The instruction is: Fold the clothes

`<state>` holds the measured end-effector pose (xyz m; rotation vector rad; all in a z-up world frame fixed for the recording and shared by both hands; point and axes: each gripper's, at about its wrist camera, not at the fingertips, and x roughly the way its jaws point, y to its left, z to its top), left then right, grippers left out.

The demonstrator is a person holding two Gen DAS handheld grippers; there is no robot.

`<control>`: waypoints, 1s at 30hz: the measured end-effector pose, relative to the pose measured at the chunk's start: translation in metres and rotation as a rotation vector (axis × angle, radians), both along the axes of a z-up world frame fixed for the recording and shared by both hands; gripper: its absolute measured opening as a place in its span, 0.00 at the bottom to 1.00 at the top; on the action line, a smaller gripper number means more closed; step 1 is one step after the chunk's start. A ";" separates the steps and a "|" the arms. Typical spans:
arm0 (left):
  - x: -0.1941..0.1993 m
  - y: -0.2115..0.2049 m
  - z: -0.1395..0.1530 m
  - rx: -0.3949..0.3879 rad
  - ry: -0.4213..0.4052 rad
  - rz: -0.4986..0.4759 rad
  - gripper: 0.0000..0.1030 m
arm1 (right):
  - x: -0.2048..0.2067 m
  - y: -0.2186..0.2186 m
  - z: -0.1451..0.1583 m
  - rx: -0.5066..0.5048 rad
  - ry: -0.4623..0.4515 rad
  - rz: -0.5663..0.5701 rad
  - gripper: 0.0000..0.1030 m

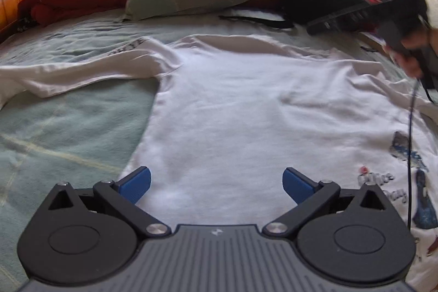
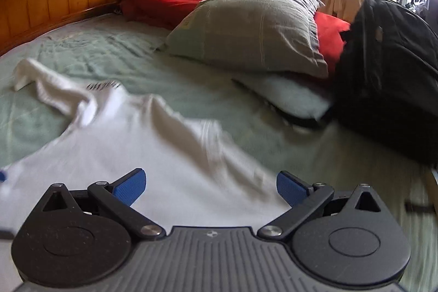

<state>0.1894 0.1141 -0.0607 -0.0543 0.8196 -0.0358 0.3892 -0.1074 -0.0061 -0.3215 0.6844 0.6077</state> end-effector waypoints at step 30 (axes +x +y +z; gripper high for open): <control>0.006 0.003 -0.015 -0.002 -0.015 -0.022 0.99 | 0.159 0.036 -0.083 0.631 0.735 0.072 1.00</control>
